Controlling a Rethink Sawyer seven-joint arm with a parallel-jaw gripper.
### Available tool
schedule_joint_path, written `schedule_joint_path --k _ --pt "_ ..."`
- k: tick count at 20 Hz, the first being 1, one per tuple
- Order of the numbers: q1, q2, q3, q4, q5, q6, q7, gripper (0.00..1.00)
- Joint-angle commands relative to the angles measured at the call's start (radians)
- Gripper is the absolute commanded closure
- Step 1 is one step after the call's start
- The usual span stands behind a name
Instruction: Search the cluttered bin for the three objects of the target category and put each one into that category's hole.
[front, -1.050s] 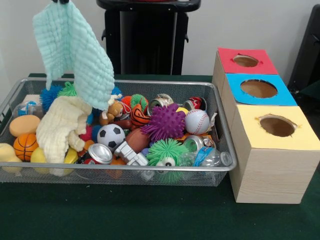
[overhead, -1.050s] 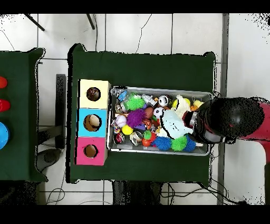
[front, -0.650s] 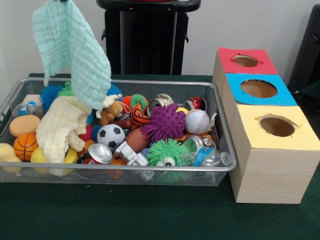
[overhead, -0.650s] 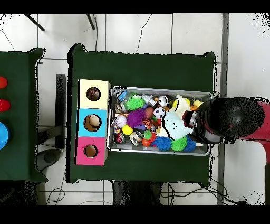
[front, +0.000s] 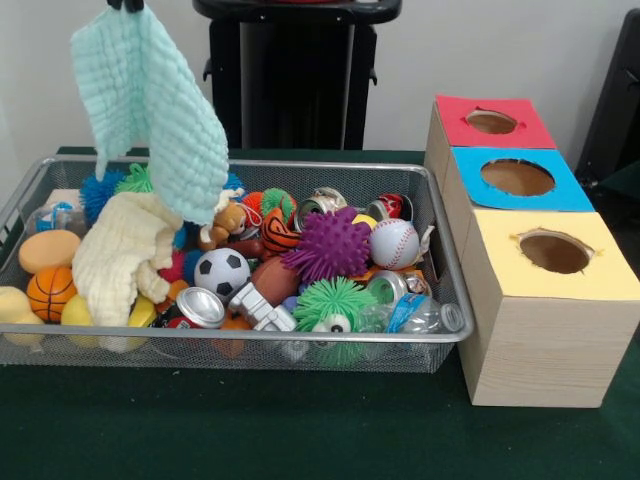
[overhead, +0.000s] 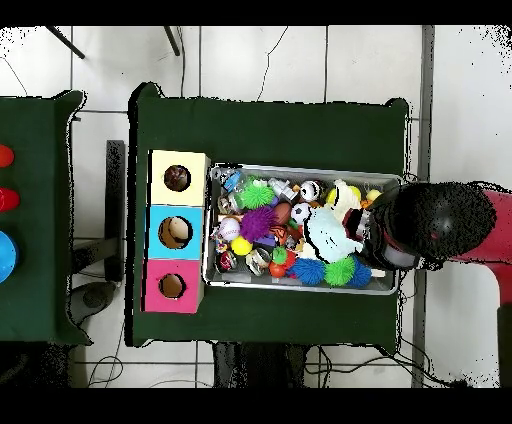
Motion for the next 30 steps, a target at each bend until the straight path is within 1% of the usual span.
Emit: schedule_joint_path --k 1,3,6,10,14,15,18,20,23,26,28,30 --pt "-0.021 0.061 0.044 0.029 -0.075 -0.095 -0.257 1.0" --pt "-0.024 0.065 0.043 0.039 -0.072 -0.118 -0.239 1.0" --pt "-0.024 0.081 0.048 0.033 -0.073 -0.129 -0.238 1.0" --pt "-0.018 0.066 0.042 0.059 -0.064 -0.151 -0.205 1.0" --pt "-0.015 0.089 0.047 0.065 -0.069 -0.194 -0.209 1.0" --pt "-0.015 0.092 0.048 0.063 -0.074 -0.2 -0.217 0.0" --pt "-0.011 0.087 0.041 0.067 -0.075 -0.218 -0.194 0.0" --pt "-0.004 0.073 0.032 0.072 -0.07 -0.209 -0.176 0.0" --pt "-0.005 0.073 0.032 0.081 -0.059 -0.21 -0.174 0.0" --pt "0.0 0.073 0.027 0.08 -0.07 -0.221 -0.167 0.0" --pt "0.012 0.063 0.022 0.095 -0.072 -0.237 -0.143 0.0" --pt "0.036 0.058 0.008 0.123 -0.082 -0.279 -0.084 0.0"
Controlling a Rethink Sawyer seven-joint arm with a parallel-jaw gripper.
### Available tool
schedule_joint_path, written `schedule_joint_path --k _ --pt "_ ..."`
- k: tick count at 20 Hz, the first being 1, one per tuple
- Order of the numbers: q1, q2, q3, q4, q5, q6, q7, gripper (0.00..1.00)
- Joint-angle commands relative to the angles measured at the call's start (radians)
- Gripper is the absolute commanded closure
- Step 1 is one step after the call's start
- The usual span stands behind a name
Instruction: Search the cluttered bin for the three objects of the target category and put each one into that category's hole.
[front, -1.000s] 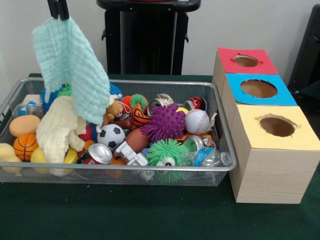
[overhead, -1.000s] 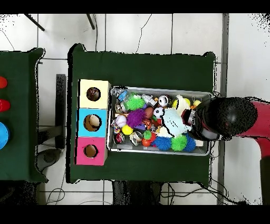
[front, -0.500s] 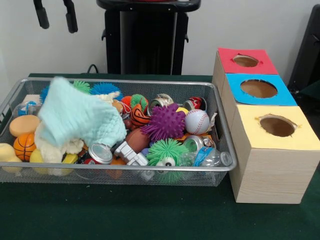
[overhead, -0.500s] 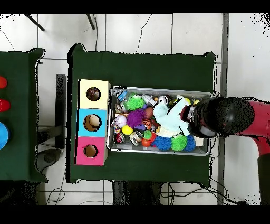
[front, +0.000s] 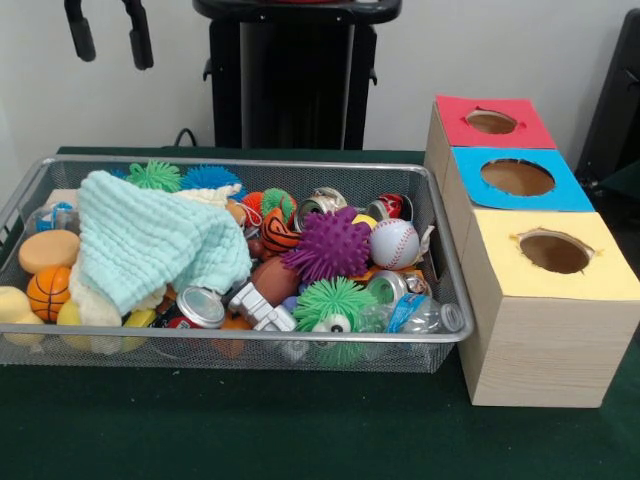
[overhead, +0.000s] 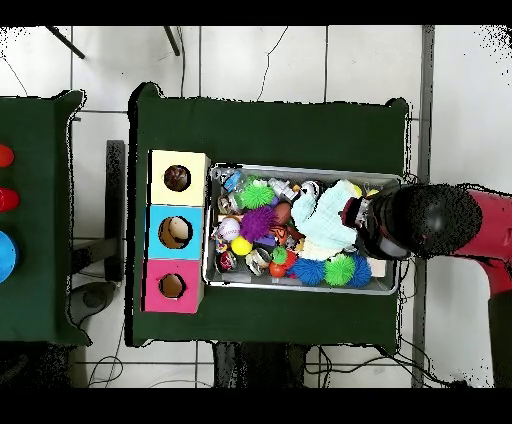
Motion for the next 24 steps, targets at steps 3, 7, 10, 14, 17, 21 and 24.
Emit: schedule_joint_path --k 3,7,10,14,17,21,24 --pt "0.074 0.024 -0.012 0.141 -0.074 -0.187 -0.024 0.0" --pt "0.098 0.039 -0.033 0.163 -0.087 -0.243 0.0 0.0" --pt "0.13 0.045 -0.061 0.179 -0.097 -0.276 0.036 0.0" --pt "0.182 0.085 -0.105 0.18 -0.106 -0.336 0.091 0.0" --pt "0.199 0.1 -0.126 0.181 -0.099 -0.357 0.085 0.0" --pt "0.219 0.11 -0.153 0.178 -0.1 -0.377 0.074 0.0" --pt "0.228 0.116 -0.172 0.162 -0.107 -0.374 0.052 0.0"
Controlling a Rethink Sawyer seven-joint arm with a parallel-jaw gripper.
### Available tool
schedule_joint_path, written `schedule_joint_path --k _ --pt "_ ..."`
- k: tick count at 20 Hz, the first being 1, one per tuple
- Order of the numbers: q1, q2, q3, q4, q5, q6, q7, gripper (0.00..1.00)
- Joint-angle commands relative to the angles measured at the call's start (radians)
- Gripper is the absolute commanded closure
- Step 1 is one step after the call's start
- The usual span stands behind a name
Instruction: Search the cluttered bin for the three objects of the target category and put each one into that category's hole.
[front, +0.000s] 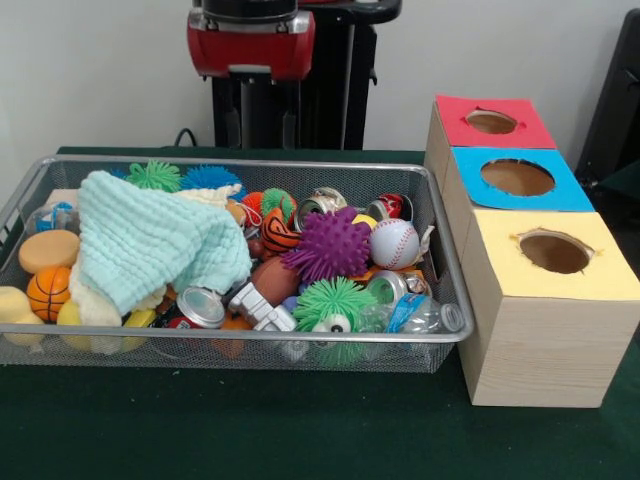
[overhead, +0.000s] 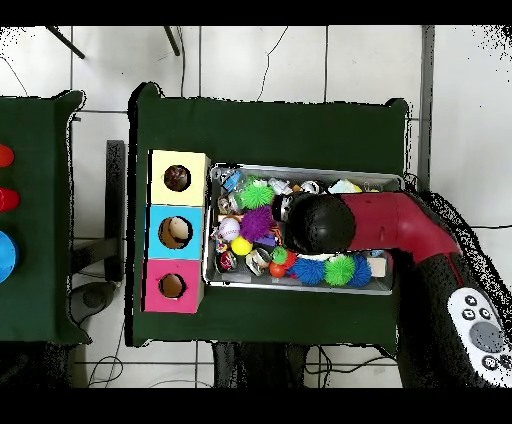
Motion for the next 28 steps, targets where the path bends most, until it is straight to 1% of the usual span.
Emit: schedule_joint_path --k 1,6,9,10,12,14,17,22,24,27,28 --pt "0.016 0.057 -0.094 0.05 -0.069 -0.045 0.048 0.0" --pt "0.042 0.084 -0.117 0.048 -0.083 -0.086 0.061 0.0" --pt "0.044 0.095 -0.121 0.04 -0.091 -0.096 0.034 0.0" --pt "0.046 0.095 -0.134 0.038 -0.086 -0.095 0.027 1.0" --pt "0.036 0.097 -0.124 0.034 -0.093 -0.091 -0.005 1.0" --pt "0.033 0.107 -0.124 0.022 -0.09 -0.088 -0.018 1.0" --pt "0.042 0.1 -0.141 0.031 -0.086 -0.102 0.009 1.0" --pt "0.05 0.096 -0.156 0.025 -0.085 -0.091 0.01 1.0" --pt "0.081 0.091 -0.192 0.011 -0.091 -0.058 0.046 1.0" --pt "0.138 0.132 -0.25 0.003 -0.106 -0.093 0.126 1.0" --pt "0.154 0.165 -0.266 -0.005 -0.116 -0.133 0.153 1.0"
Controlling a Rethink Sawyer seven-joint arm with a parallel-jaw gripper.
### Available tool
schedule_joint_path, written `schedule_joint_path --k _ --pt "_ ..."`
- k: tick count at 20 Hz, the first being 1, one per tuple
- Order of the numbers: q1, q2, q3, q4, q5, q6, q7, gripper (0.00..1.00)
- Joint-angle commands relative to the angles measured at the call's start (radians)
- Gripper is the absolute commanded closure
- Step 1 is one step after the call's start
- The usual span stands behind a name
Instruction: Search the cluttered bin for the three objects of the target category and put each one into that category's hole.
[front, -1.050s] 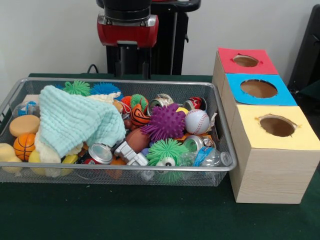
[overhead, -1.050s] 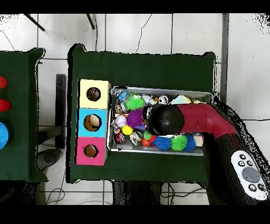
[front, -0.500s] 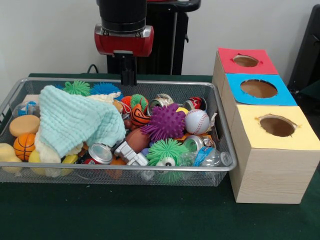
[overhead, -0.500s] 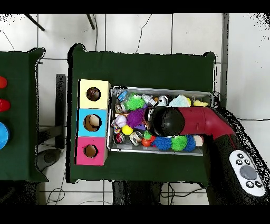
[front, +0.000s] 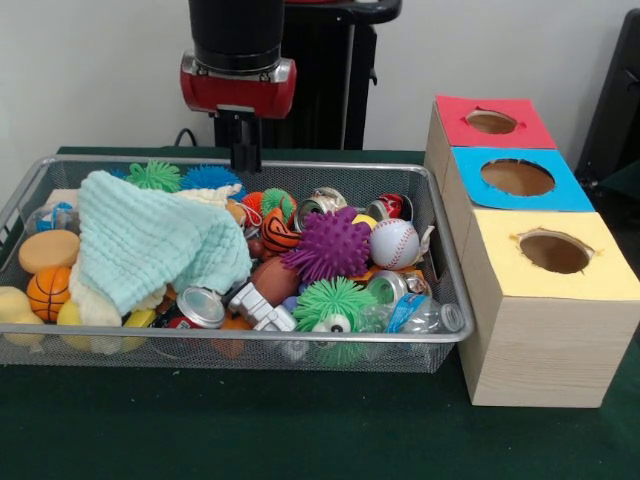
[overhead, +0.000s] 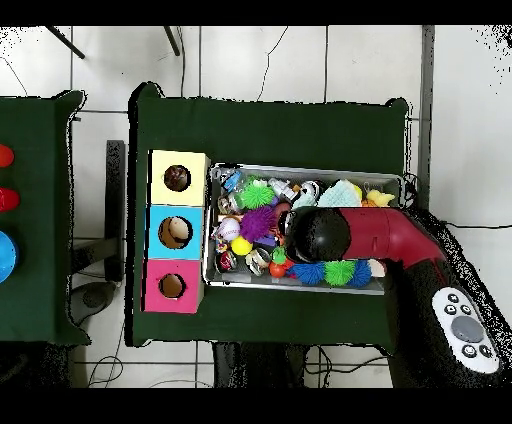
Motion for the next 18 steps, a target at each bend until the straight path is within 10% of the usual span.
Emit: schedule_joint_path --k 1,5,18 --pt "0.102 0.127 -0.128 -0.023 -0.114 -0.123 0.181 1.0" --pt "0.139 0.259 -0.163 -0.096 -0.11 -0.203 0.199 1.0" --pt "0.208 0.366 -0.195 -0.216 -0.04 -0.18 0.128 1.0"
